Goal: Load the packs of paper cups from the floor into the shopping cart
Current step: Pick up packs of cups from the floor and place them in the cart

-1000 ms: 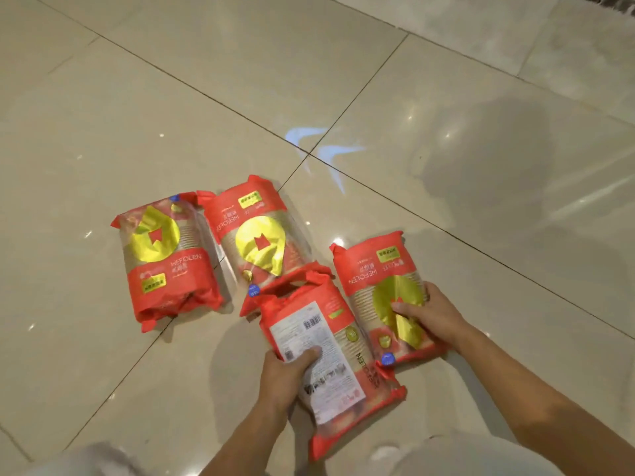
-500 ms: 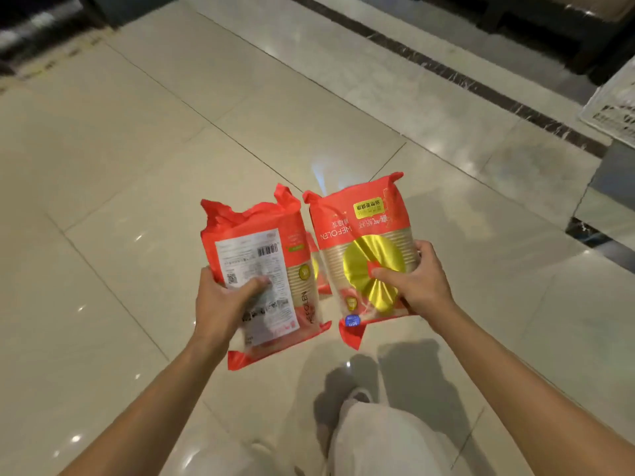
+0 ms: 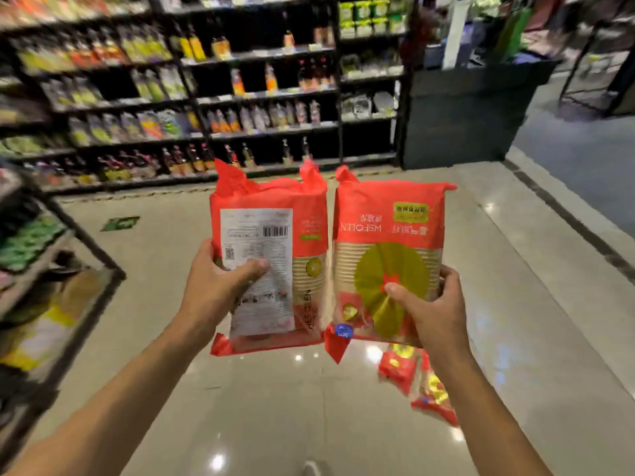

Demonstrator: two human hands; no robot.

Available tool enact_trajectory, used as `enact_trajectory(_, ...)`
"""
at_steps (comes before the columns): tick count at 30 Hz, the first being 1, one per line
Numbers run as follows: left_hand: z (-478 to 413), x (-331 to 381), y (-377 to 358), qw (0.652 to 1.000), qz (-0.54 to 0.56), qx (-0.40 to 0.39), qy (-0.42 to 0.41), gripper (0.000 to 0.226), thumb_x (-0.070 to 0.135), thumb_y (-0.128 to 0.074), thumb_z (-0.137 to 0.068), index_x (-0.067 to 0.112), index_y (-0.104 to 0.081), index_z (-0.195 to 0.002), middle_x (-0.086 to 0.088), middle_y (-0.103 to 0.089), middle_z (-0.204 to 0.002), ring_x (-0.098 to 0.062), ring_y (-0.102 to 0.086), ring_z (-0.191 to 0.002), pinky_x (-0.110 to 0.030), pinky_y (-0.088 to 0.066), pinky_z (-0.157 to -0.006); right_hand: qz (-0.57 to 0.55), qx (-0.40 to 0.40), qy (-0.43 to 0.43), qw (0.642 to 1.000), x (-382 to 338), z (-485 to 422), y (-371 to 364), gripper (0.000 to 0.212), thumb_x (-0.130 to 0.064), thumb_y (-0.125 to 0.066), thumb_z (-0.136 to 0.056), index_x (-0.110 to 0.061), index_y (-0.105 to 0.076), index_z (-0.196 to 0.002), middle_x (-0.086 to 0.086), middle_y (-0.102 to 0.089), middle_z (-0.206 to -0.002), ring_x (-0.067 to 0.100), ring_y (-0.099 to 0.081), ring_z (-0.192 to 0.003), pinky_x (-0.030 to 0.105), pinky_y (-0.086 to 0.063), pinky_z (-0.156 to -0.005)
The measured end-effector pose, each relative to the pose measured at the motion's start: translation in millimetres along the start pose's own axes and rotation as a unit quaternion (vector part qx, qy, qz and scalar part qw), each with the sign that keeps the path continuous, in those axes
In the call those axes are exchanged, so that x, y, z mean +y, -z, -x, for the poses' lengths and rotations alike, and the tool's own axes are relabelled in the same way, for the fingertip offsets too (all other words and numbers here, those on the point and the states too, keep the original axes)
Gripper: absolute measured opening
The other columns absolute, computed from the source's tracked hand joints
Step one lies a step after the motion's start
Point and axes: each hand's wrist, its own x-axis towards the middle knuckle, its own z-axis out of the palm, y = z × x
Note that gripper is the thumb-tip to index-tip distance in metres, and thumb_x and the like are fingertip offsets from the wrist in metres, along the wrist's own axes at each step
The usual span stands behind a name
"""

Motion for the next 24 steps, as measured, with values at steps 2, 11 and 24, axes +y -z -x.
enact_trajectory(2,29.7,-0.2,66.3,0.997,0.008,0.071,0.010,0.068,0.026,-0.087,-0.059,0.015,-0.059,-0.120,-0.001,-0.077,-0.105,-0.011,-0.077,-0.085,-0.029,-0.062,-0.069,0.001,-0.063,0.012,0.998,-13.0,23.4,-51.1,0.076,-0.034,-0.094,-0.063,-0.025,-0.049,-0.124,-0.005,-0.069,-0.111,0.016,-0.071,-0.098,0.044,-0.062,-0.081)
enact_trajectory(11,188.7,-56.2,329.4,0.946,0.052,0.318,0.041,0.050,0.017,-0.091,-0.068,0.027,-0.061,-0.108,0.011,-0.080,-0.091,-0.004,-0.076,-0.081,-0.025,-0.058,-0.067,0.031,-0.315,0.053,0.947,-35.9,180.5,-284.0,0.072,-0.026,-0.092,-0.067,-0.022,-0.050,-0.126,-0.002,-0.068,-0.110,0.019,-0.070,-0.096,0.039,-0.058,-0.075)
enact_trajectory(24,386.1,-200.6,669.4,0.840,0.104,0.511,0.147,0.048,0.009,-0.088,-0.076,0.028,-0.062,-0.111,0.003,-0.081,-0.096,-0.013,-0.078,-0.084,-0.035,-0.062,-0.075,0.112,-0.509,0.001,0.854,28.3,502.3,-598.8,0.091,-0.037,-0.100,-0.045,-0.022,-0.053,-0.121,0.003,-0.071,-0.108,0.026,-0.071,-0.096,0.057,-0.059,-0.085)
